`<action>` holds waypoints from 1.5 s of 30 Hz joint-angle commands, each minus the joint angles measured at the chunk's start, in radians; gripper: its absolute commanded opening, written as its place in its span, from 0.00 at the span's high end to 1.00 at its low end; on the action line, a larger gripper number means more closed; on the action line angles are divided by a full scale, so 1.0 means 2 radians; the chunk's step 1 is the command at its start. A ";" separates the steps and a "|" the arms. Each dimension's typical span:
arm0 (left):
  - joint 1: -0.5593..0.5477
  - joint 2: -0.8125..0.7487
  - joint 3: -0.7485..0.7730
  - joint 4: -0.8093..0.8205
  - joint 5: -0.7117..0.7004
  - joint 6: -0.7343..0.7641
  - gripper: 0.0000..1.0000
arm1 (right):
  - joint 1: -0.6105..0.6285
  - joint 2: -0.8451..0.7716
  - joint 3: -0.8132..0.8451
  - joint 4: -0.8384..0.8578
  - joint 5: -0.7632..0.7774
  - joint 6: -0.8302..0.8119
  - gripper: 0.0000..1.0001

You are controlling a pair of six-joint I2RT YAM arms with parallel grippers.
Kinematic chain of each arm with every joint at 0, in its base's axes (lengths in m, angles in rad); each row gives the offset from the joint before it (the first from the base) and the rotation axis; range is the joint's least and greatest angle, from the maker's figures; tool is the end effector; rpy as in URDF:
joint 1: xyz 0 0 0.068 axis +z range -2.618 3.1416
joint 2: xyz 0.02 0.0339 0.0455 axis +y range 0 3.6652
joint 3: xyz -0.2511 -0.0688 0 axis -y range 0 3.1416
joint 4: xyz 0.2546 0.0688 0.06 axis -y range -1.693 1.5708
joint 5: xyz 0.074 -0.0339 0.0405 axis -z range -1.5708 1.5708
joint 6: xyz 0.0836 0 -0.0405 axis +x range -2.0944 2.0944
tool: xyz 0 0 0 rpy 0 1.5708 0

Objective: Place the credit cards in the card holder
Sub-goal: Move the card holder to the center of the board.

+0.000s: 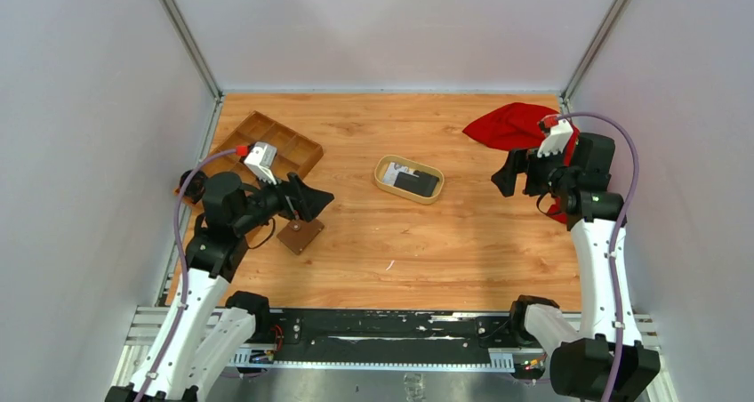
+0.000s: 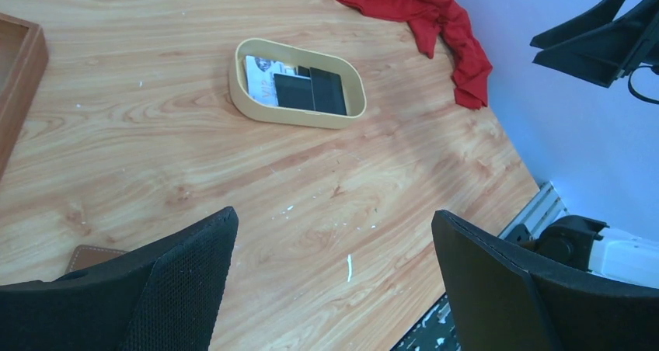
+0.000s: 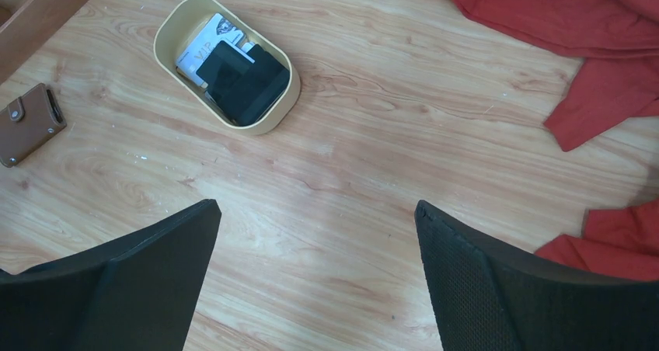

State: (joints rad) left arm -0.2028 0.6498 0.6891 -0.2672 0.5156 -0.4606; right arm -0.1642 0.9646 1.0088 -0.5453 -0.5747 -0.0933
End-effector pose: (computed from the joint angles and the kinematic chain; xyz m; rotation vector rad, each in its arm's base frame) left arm 0.2023 -0.0837 0.3022 0.1448 1.8619 -0.9287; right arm 0.2591 0.0031 0.3218 -0.2765 1.9925 0.4300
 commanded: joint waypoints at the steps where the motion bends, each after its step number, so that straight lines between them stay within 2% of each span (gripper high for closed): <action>1: 0.004 -0.006 0.010 0.012 0.027 -0.007 0.00 | -0.010 0.007 0.017 0.003 -0.004 0.007 0.00; 6: 0.004 -0.029 -0.022 0.053 0.029 -0.070 0.00 | -0.009 0.031 0.027 0.002 -0.036 -0.006 0.00; 12: 0.004 -0.033 -0.077 0.107 0.012 -0.154 0.00 | 0.001 0.074 0.052 -0.006 -0.175 -0.104 0.00; 17: 0.004 -0.031 -0.099 0.106 -0.014 -0.172 0.00 | 0.043 0.089 0.042 -0.013 -0.165 -0.160 0.00; 20: -0.006 -0.025 -0.093 0.058 -0.050 -0.158 0.00 | 0.055 0.103 0.012 -0.011 -0.179 -0.180 0.00; 23: -0.061 -0.016 -0.071 -0.021 -0.144 -0.109 0.00 | 0.071 0.109 -0.012 -0.016 -0.178 -0.223 0.00; 26: -0.170 0.036 -0.012 -0.132 -0.337 -0.040 0.00 | 0.107 0.101 -0.029 -0.041 -0.193 -0.291 0.00; 27: -0.201 0.061 0.005 -0.153 -0.396 -0.027 0.00 | 0.110 0.098 -0.038 -0.039 -0.201 -0.291 0.00; 28: -0.224 0.083 0.017 -0.160 -0.428 -0.019 0.00 | 0.111 0.098 -0.045 -0.036 -0.211 -0.293 0.00; 32: -0.237 0.137 0.033 -0.138 -0.431 -0.020 0.00 | 0.111 0.093 -0.063 -0.037 -0.244 -0.306 0.00; 39: -0.236 0.105 -0.056 -0.033 -0.421 -0.077 0.01 | 0.111 0.081 -0.060 -0.055 -0.228 -0.337 0.00; 41: -0.232 0.105 -0.068 -0.020 -0.426 -0.081 0.06 | 0.111 0.088 -0.059 -0.059 -0.222 -0.341 0.01; 45: -0.198 0.136 -0.057 -0.058 -0.437 -0.049 0.22 | 0.113 0.106 -0.049 -0.074 -0.218 -0.346 0.03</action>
State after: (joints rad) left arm -0.6510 0.8818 0.5568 -0.3901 -0.2989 -0.5854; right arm 0.0479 1.1488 0.8928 -0.6361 -1.0126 -0.7425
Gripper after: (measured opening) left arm 0.827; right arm 0.979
